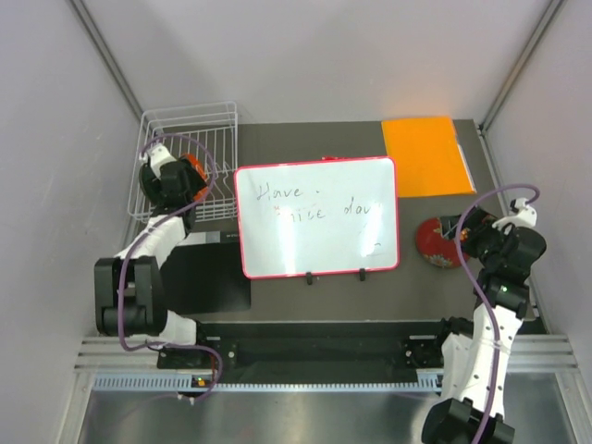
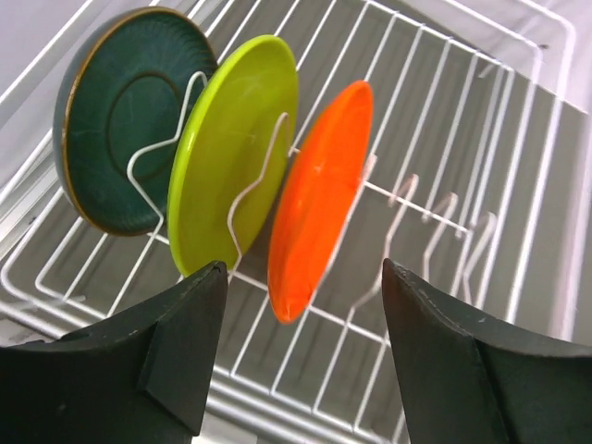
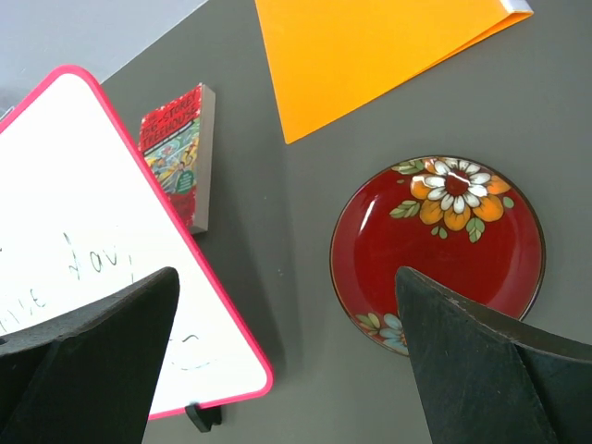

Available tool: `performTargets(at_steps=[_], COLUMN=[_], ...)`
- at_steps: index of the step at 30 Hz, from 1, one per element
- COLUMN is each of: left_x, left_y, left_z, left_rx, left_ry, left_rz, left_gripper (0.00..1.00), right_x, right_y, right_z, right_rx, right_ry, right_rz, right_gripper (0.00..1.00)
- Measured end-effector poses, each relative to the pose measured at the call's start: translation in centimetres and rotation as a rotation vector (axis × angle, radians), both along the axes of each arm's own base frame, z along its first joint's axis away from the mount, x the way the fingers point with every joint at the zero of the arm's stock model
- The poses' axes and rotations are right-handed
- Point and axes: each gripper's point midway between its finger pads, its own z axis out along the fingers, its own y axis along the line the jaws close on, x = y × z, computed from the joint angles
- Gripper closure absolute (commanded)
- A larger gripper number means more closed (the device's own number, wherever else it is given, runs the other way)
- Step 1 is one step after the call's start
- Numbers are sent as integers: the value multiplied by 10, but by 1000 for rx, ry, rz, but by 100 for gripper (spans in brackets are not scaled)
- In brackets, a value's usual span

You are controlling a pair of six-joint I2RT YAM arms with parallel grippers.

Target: Unload the plates from the dish rack

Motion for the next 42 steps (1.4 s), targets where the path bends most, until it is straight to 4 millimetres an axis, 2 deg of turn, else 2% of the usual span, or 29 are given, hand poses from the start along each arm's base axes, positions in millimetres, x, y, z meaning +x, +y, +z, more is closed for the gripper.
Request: performTargets(at_steps=[5,6,7,9,10,12,13,16,17,18,25,29,32,42], left_x=[17,21,25,31,34,41,45,46,47,47,45,40,33,3], left_y=[8,9,10,12,14,17,19,25,25,25,26,25,23,19], left_z=[-15,-17,-20,-24,-26,-31,-33,-39,-39,-38,-33,-24,-9,54], left_rx=[12,14,16,21,27,41,43,76,82,96,112,129,160,237], left_ry=[8,6,5,1,2,10,9,35,34,35,39,46,50,-3], left_rz=[34,37,40,45,48,55,57,56,48,43,31,10,-9,-19], left_gripper=[32,36,45,56,65,73,82,91,97,100,100,100,100,100], right_x=[1,1,1,2,2,2,2,3,3,3,4,4,3,1], right_y=[2,3,3,3,3,3,3,3,4,5,9,13,20,21], right_z=[-2,-3,-3,-3,-3,-3,-4,-5,-5,-5,-7,-11,-16,-24], right_rx=[7,9,9,10,10,11,11,9,8,7,2,-19,-36,-58], right_ry=[3,5,5,4,4,5,6,10,11,12,19,35,56,98], right_rz=[14,17,18,20,21,22,21,26,29,32,43,50,70,57], right_gripper=[0,0,0,0,0,0,0,0,0,0,0,0,0,0])
